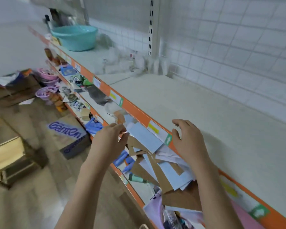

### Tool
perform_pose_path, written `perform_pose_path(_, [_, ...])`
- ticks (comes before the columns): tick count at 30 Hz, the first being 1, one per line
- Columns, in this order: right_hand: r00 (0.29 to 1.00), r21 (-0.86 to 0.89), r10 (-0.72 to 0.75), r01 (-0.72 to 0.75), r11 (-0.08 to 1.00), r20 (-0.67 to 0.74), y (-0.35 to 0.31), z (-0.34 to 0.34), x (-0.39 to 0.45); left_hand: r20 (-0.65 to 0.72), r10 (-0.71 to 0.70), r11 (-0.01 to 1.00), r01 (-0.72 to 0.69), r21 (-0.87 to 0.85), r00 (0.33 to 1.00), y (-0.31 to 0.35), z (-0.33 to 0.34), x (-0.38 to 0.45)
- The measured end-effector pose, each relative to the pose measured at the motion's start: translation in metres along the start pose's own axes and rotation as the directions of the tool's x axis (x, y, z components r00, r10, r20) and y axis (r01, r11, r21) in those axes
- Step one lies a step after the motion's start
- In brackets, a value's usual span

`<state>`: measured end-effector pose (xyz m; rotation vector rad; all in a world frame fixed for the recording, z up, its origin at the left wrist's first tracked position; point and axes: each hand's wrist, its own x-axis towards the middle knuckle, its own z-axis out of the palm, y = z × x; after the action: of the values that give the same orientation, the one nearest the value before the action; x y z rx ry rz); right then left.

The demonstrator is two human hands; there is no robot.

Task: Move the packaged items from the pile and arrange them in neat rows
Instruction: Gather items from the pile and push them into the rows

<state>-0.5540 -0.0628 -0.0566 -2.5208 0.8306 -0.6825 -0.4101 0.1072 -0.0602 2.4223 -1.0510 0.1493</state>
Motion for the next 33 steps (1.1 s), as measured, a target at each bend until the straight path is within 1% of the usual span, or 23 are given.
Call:
perform_pose_path(4, [1.0,0.004,0.024,-0.024,1.0,-0.005,-0.003,0.02,0.04,-0.029,-0.015,1.0,0.015,-0.012,0.999,-0.023,0.005,0.052])
perform_pose_path(11, [0.994,-0.07,0.105,-0.103,0.992,0.035,0.001,0.038,0.08,-0.016,0.009,0.998,-0.01,-0.065,1.0,-0.049,0.016,0.129])
perform_pose_path(16, [0.98,-0.143,0.194,-0.186,0.972,0.043,-0.004,0.053,0.116,-0.013,0.099,0.987,-0.1,-0.128,0.995,-0.057,0.025,0.207])
perform_pose_path(20, [0.955,-0.186,0.297,-0.29,0.939,0.009,-0.015,0.069,0.154,0.014,0.215,0.961,-0.21,-0.18,0.976,-0.066,0.038,0.276])
perform_pose_path(22, [0.946,-0.197,0.323,-0.319,0.927,-0.012,-0.023,0.08,0.179,0.023,0.264,0.945,-0.253,-0.207,0.964,-0.073,0.041,0.307])
perform_pose_path(29, [0.956,-0.306,0.282,-0.293,0.906,-0.079,-0.031,0.107,0.3,0.031,0.383,0.894,-0.362,-0.266,0.923,-0.106,0.043,0.371])
perform_pose_path(33, [0.948,-0.414,0.276,-0.318,0.853,-0.16,-0.02,0.112,0.36,0.032,0.426,0.87,-0.399,-0.289,0.904,-0.123,0.044,0.386])
